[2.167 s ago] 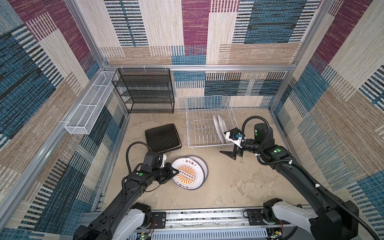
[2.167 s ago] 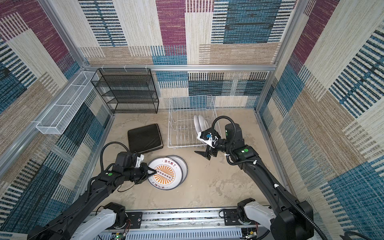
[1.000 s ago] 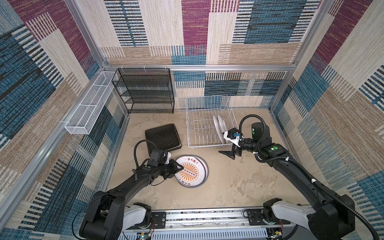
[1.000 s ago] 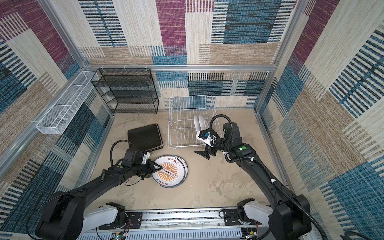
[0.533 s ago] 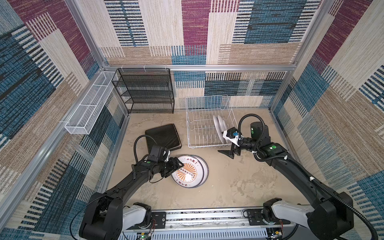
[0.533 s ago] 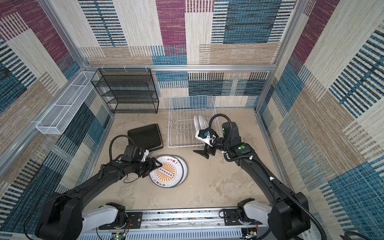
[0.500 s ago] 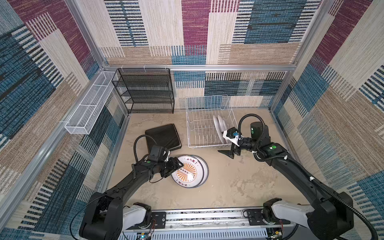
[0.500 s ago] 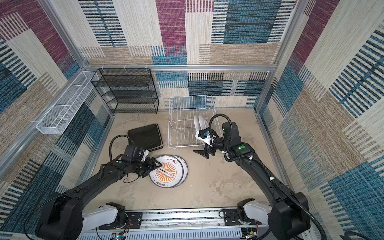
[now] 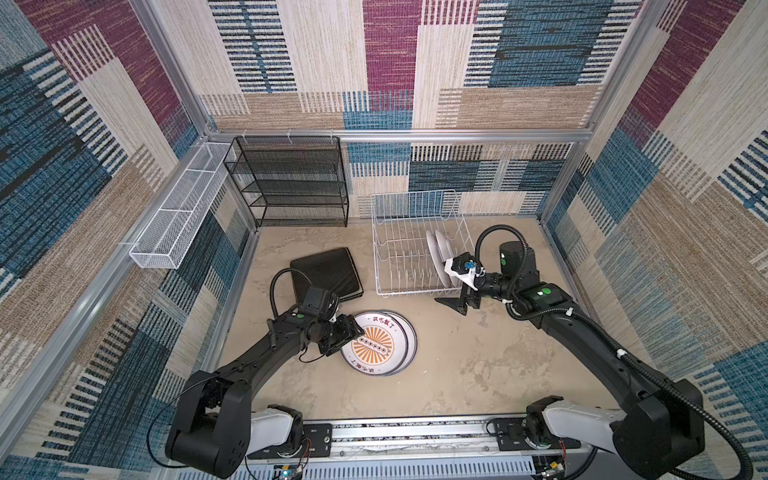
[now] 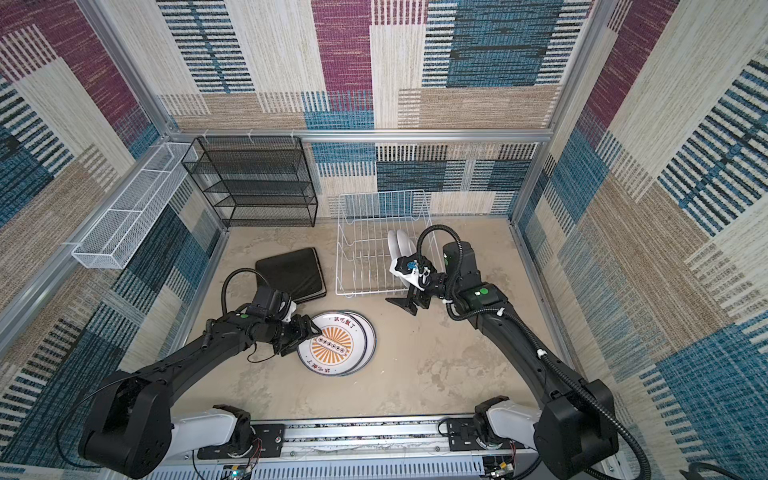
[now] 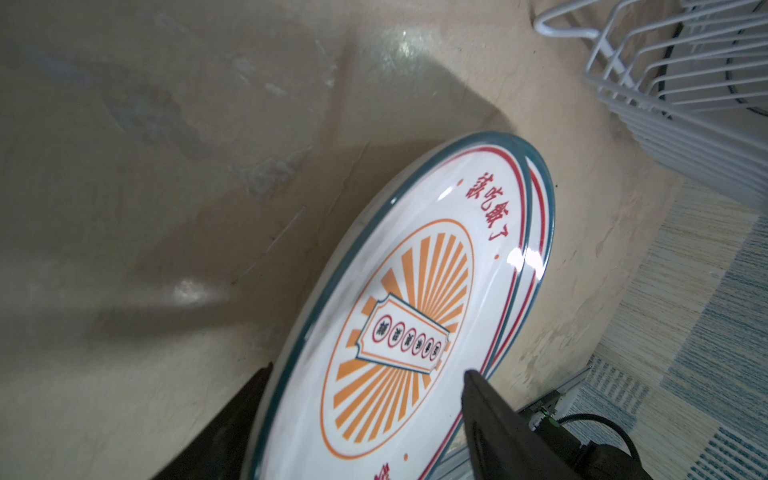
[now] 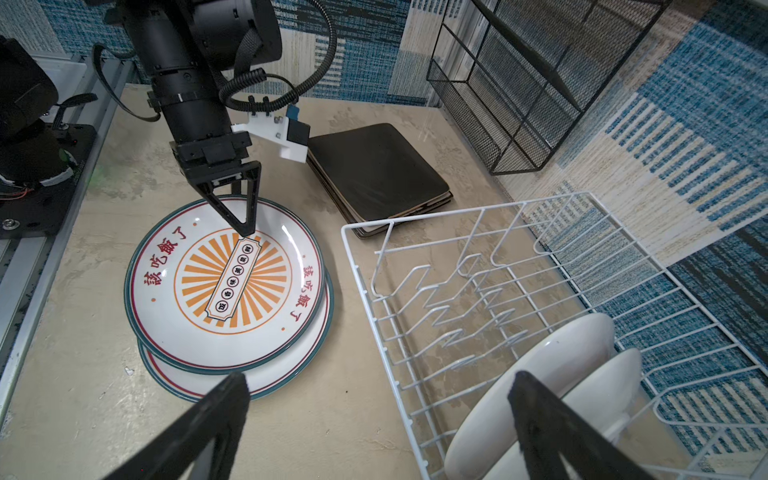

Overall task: Unload the plates from the dish rack
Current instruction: 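Lower the plate flat onto the printed plate on the table with the left gripper, then open the left gripper and lift it off the stacked plates, then move the left gripper onto a rack plate rim while the right nears the rack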

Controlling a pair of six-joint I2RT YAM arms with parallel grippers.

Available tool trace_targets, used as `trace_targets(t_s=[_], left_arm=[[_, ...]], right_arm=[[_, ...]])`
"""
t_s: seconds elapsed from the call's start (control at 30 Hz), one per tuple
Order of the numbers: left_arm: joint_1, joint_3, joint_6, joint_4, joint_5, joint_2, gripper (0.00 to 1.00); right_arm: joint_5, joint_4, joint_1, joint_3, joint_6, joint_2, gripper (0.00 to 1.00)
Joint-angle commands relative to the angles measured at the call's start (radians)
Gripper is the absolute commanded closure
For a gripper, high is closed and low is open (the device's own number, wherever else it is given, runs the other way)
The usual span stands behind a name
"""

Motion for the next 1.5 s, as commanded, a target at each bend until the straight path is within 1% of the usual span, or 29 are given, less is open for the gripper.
trace_targets(t_s=[0.0, 0.23, 0.6, 0.9, 1.13, 1.27, 1.47], left_arm=[[0.0, 0.017, 0.021, -0.007, -0.004, 0.014, 0.27], [-0.005, 0.036, 0.023, -0.009, 0.006, 0.045, 0.27], [-0.031, 0.072, 0.045, -0.053, -0.023, 0.088, 0.27], [-0.037, 0.127, 0.089, -0.166, -0.104, 0.075, 0.25], [-0.037, 0.161, 0.099, -0.226, -0.16, 0.053, 0.24], [-0.036, 0.238, 0.122, -0.285, -0.199, 0.009, 0.24], [-0.037, 0.449, 0.172, -0.346, -0.221, -0.027, 0.24]], right_arm=[[0.007, 0.007, 0.002, 0.004, 0.003, -0.007, 0.0], [0.015, 0.014, 0.002, 0.001, 0.011, -0.009, 0.0], [0.039, 0.007, 0.003, 0.007, 0.018, 0.004, 0.0], [0.042, 0.014, 0.003, 0.001, 0.02, 0.0, 0.0], [0.059, 0.031, 0.003, -0.005, 0.023, -0.013, 0.0], [0.092, 0.076, 0.003, -0.024, 0.052, -0.039, 0.0], [0.197, 0.164, 0.001, -0.055, 0.15, -0.074, 0.0]])
